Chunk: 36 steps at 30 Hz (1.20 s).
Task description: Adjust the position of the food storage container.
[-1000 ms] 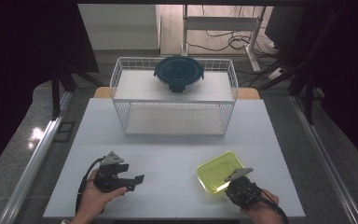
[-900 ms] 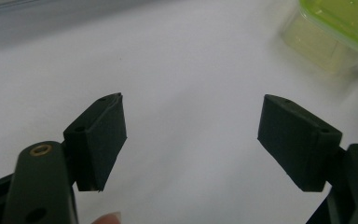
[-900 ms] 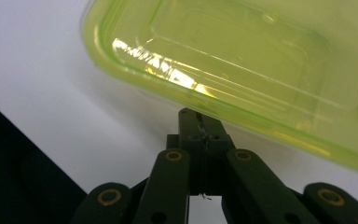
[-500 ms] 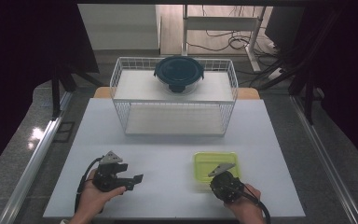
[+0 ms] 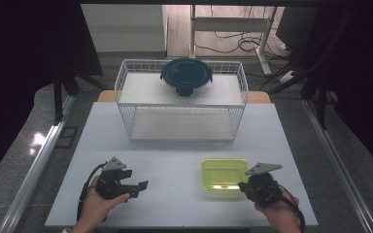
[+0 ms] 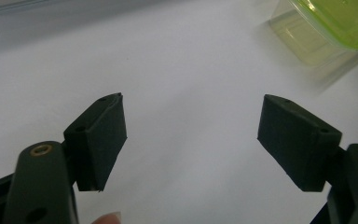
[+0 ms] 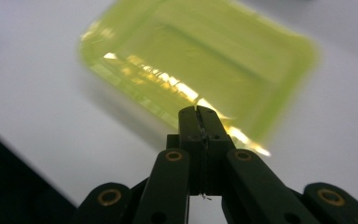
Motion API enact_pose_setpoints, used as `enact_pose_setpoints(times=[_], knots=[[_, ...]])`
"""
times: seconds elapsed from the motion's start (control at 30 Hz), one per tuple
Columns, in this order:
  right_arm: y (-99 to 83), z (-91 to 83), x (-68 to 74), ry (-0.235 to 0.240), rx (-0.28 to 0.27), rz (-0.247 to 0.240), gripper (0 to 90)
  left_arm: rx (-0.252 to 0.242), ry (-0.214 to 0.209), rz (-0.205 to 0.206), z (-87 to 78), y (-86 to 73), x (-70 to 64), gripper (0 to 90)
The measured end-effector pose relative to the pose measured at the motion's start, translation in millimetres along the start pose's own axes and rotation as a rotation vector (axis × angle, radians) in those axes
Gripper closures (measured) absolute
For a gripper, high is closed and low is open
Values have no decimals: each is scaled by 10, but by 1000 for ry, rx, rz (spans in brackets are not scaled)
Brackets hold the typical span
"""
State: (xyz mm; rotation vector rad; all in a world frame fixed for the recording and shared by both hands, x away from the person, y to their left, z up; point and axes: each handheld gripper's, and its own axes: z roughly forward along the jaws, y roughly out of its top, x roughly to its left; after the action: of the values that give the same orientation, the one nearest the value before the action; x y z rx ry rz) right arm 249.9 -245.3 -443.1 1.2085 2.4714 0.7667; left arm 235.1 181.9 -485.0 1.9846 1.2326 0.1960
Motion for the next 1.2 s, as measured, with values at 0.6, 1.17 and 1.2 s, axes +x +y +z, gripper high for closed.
enact_pose_setpoints(times=[0.6, 1.17, 1.2], knots=[[110, 464, -511, -120, 94, 81, 890, 3, 5, -9, 8, -6, 16, 229], [316, 632, -110, -55, 93, -21, 890, 8, 9, -11, 18, -10, 24, 230], [345, 660, -51, -46, 93, -33, 890, 8, 9, -10, 18, -10, 24, 230]])
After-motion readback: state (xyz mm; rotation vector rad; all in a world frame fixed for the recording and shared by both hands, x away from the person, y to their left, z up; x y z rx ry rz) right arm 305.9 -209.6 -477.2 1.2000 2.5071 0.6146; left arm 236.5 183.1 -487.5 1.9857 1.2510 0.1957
